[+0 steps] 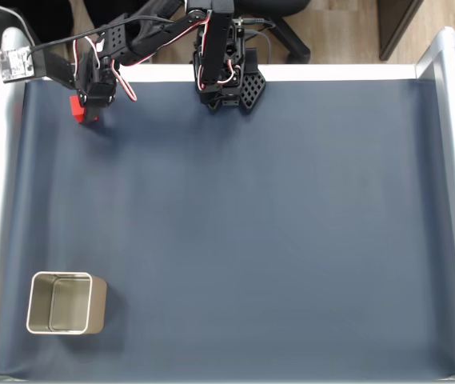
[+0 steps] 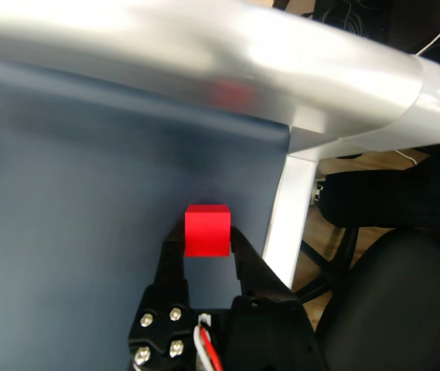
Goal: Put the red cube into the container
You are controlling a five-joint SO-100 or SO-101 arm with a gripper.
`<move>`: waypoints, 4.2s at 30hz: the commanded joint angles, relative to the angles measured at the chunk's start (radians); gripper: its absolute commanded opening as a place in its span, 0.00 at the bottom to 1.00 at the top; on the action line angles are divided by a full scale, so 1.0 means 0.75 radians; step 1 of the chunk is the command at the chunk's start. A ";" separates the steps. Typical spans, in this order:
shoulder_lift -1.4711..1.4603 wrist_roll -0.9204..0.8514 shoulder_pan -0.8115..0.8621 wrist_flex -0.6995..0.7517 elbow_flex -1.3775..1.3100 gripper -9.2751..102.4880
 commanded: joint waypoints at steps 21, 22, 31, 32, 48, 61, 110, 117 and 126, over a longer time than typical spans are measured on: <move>0.231 0.125 -0.477 0.313 -0.472 0.08; 0.198 0.139 -0.507 0.340 -0.546 0.08; -0.119 0.194 -0.724 0.409 -1.064 0.08; -0.141 0.194 -0.747 0.409 -1.100 0.08; -0.571 0.196 -1.059 0.397 -1.563 0.08; -0.779 0.194 -1.111 0.235 -1.626 0.08; -1.019 0.231 -1.178 0.090 -1.775 0.18; -1.014 0.217 -1.174 0.090 -1.759 0.25; -1.012 0.231 -1.168 0.090 -1.751 0.31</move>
